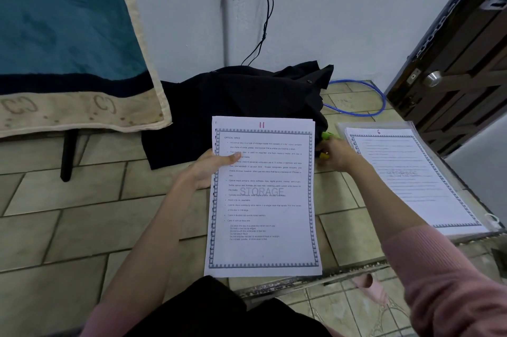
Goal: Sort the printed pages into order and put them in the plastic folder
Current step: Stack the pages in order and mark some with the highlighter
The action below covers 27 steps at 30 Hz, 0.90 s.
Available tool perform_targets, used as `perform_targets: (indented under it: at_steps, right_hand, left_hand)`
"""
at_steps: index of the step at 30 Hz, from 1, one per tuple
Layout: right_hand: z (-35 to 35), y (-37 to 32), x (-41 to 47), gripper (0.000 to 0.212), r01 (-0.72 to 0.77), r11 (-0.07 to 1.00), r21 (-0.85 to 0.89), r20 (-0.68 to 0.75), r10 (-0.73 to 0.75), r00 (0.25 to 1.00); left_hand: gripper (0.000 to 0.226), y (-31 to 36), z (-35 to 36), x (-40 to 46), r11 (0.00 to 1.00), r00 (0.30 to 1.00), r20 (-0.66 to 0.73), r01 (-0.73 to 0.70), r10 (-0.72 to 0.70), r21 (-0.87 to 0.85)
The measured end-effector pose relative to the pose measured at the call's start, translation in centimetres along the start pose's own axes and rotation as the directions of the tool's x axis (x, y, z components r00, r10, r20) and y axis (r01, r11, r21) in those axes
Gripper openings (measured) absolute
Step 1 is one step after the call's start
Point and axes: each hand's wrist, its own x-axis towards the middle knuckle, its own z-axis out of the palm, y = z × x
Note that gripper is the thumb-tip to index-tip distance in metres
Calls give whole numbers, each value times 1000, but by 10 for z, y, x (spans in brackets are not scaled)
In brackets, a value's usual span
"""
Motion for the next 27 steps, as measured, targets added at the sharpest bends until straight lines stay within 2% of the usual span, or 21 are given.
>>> perform_targets:
  at_steps: [3,7,10,14,17,20,23,27]
  right_hand:
    - [-5,0,-3,39,-90,988,124,-30,94,995]
    - [-6,-1,-9,12,-163,987,2,15,163,987]
    - [-5,-2,-11,23,-168,986,-2,-23,168,986]
    - [-3,-4,-15,31,-212,977,1,31,211,977]
    - [-5,-13,-14,37,-247,965,94,-27,250,968]
    - [-10,-21,-14,33,-324,935,144,-133,343,930]
    - [-5,-23,-14,38,-292,949,118,-54,300,953]
    - [4,-22,-15,36,-291,929,228,-108,321,941]
  left_hand:
    - [34,1,0,-3,1000,1000,-3,-2,2,-15]
    - [33,1,0,-5,1000,1000,3,-1,1,-9]
    - [30,2,2,-7,1000,1000,2,-4,4,-5]
    - [26,3,3,-10,1000,1000,4,-15,15,-2]
    - [24,3,4,-12,1000,999,17,-28,28,13]
    - [23,2,5,-12,999,1000,14,-26,25,25]
    - [23,1,6,-12,999,999,25,-31,30,29]
    - [23,2,9,-12,999,999,23,-34,34,27]
